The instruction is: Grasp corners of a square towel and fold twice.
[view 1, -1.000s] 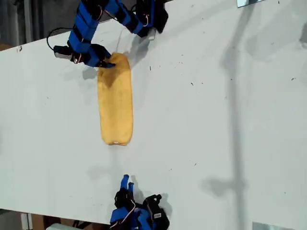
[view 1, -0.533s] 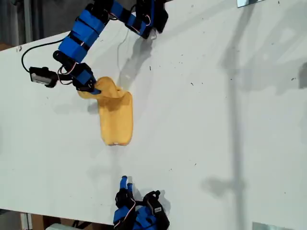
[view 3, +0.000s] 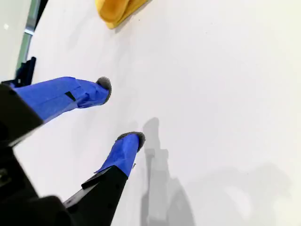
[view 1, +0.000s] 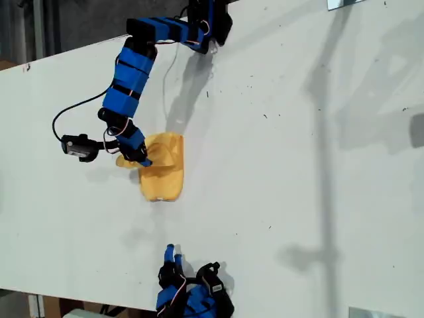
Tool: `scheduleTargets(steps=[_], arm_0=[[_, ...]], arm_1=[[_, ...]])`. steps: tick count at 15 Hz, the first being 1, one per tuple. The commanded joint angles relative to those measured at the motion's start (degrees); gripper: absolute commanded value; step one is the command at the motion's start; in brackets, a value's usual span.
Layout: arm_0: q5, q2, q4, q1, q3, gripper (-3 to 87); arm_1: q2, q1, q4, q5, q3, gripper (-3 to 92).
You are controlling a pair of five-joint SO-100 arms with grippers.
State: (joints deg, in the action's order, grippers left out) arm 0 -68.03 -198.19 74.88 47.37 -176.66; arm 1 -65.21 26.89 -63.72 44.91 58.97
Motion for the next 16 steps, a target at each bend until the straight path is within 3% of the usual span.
scheduleTargets(steps=[1,2,3,4,10,12,14,16], arm_0=[[-0.4,-0.4,0.6,0.9,0.2,16.8],[-0.4,-0.4,0.6,1.0,0.2,16.8],[-0.4,-0.4,0.6,1.0,0.2,16.8],[-0.4,-0.4,0.6,1.0,0.2,16.8],[-0.2,-0.3,0.5,0.9,0.2,16.8],[-0.1,-0.3,0.5,0.6,0.2,16.8],[0.4,-0.3,0.5,-0.2,0.2,16.9],[0.4,-0.4,0.5,-3.3,0.4,16.7]], arm_1=[[0.6,-0.3,2.0,-0.4,-5.0,0.5],[1.4,0.1,2.2,-0.4,-5.1,5.2],[1.8,0.1,2.4,-0.5,-5.1,20.1],[1.8,0.1,2.5,-0.6,-5.1,27.0],[-11.2,2.8,-2.5,-1.5,-0.5,27.9],[-32.9,3.3,-0.1,1.8,25.3,28.0],[-59.6,2.0,3.4,9.8,56.7,34.5],[-94.5,-2.4,4.1,18.3,84.9,34.4]])
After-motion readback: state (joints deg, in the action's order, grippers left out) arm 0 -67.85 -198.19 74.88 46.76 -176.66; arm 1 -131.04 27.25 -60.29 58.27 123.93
